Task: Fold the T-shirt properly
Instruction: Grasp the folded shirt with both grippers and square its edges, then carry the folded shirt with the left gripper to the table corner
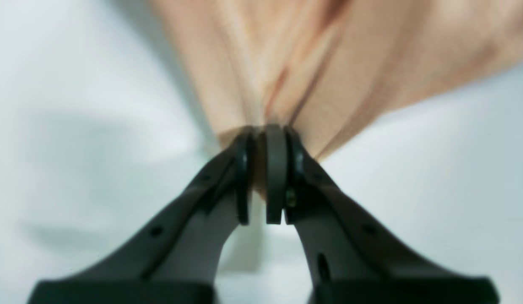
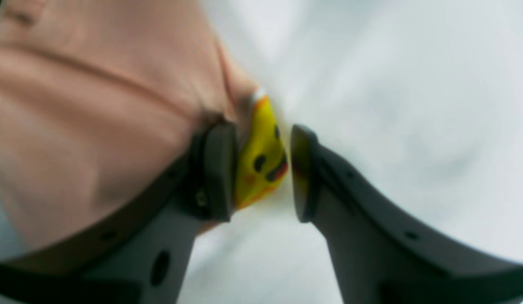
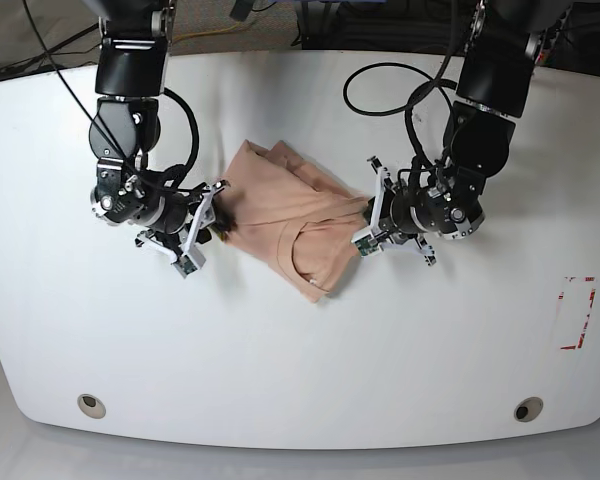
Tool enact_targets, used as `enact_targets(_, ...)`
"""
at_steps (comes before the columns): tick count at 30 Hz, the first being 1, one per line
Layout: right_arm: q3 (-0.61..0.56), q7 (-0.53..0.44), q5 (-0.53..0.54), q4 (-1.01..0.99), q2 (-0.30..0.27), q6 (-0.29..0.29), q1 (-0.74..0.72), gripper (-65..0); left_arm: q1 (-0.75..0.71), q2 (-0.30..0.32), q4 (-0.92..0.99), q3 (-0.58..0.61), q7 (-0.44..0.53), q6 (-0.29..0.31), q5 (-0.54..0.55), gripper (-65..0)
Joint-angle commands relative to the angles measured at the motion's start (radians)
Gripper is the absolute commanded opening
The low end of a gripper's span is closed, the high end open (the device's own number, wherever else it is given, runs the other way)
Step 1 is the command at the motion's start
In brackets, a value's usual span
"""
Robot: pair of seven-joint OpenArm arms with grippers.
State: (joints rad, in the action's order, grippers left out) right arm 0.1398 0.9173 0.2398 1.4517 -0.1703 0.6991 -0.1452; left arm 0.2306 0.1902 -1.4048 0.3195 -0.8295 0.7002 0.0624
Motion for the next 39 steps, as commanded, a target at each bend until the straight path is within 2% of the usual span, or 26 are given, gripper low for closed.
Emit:
enact_targets(1, 0.010, 0.009, 0.011, 0.105, 0.015, -0.001, -0.012, -45.0, 0.040, 0.005, -0.041, -0.007, 0.006, -0.002, 0.006, -61.8)
enact_targets(5, 0.010, 0.047, 0.002, 0.165, 0.015, -0.001, -0.017, -45.0, 0.042, 0.027, -0.158, -0.061, 0.006, -0.002, 0.007, -61.8)
enact_targets(8, 0.010, 0.047, -0.001, 0.139, 0.013, -0.001, -0.050, -45.0, 0.028, 0.025, -0.222, -0.098, -0.007, -0.002, 0.007, -61.8)
enact_targets(10, 0.010, 0.041, -0.001, 0.080, -0.011, -0.001, -0.083, -45.0, 0.010, 0.025, -0.268, -0.125, -0.037, -0.002, 0.007, -61.8)
enact_targets(17, 0.002, -0.105, -0.001, -0.154, -0.062, -0.001, -0.135, -45.2, -0.078, 0.032, -0.374, -0.147, -0.066, -0.002, 0.003, -61.8)
enact_targets(22, 0.002, -0.093, 0.000, -0.154, -0.071, -0.001, -0.103, -45.3, -0.142, 0.032, -0.420, -0.162, -0.066, -0.002, 0.003, -61.8)
enact_targets(25, 0.002, -0.039, 0.003, -0.036, -0.053, -0.001, -0.021, -45.3, -0.182, 0.032, -0.443, -0.201, -0.066, -0.002, 0.003, -61.8)
enact_targets(30, 0.001, 0.019, 0.000, 0.099, 0.024, -0.001, 0.085, -45.3, -0.210, 0.025, -0.449, -0.240, -0.066, -0.002, 0.003, -61.8)
enact_targets(36, -0.151, 0.030, 0.000, 0.180, 0.088, -0.001, 0.169, -45.3, -0.208, 0.022, -0.448, -0.256, -0.067, -0.002, 0.003, -60.6)
enact_targets(39, -0.231, 0.030, 0.000, 0.205, 0.120, -0.001, 0.193, -45.3, -0.205, 0.013, -0.448, -0.254, -0.067, -0.002, 0.003, -54.3)
